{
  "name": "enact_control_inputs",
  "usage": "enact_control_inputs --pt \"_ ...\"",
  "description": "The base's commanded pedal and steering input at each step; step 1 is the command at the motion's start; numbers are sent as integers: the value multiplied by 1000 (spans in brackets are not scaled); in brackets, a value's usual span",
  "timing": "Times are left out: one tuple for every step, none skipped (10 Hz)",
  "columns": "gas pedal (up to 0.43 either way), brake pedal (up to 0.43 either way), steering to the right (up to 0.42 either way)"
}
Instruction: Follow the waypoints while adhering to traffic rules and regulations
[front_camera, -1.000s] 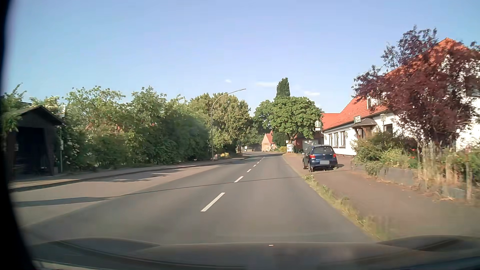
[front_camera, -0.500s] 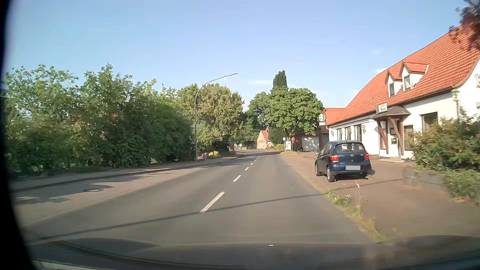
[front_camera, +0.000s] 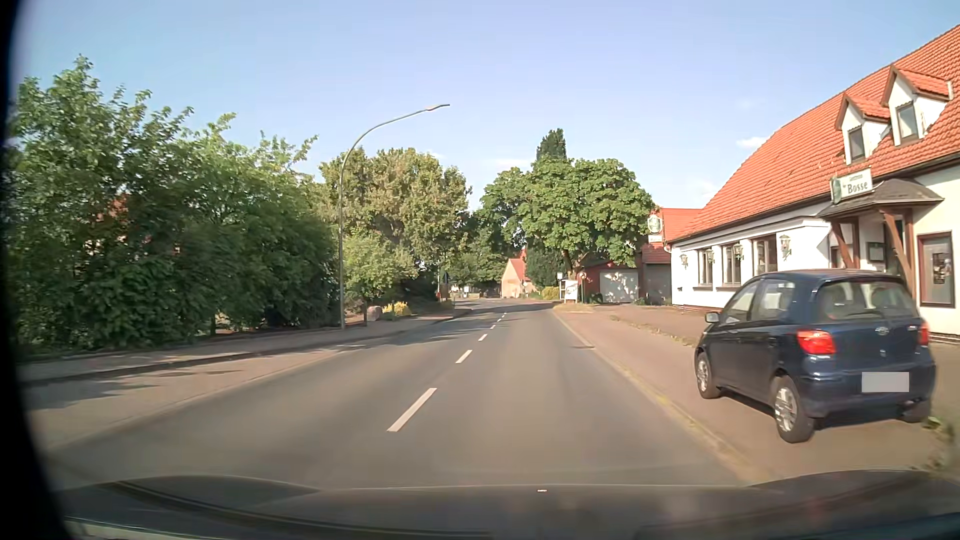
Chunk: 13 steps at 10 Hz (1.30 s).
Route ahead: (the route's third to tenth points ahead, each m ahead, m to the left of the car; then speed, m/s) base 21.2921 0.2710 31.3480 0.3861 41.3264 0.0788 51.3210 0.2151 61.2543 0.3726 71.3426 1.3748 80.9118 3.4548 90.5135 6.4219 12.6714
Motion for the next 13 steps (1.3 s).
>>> enact_control_inputs --pt "138 6 18" --pt "138 6 16" --pt "138 6 10" --pt "138 6 6" --pt "138 6 6" --pt "150 6 6" --pt "150 6 6" --pt "150 6 6" --pt "150 6 6" --pt "150 6 5" --pt "150 6 5" --pt "150 6 5" --pt "150 6 5"
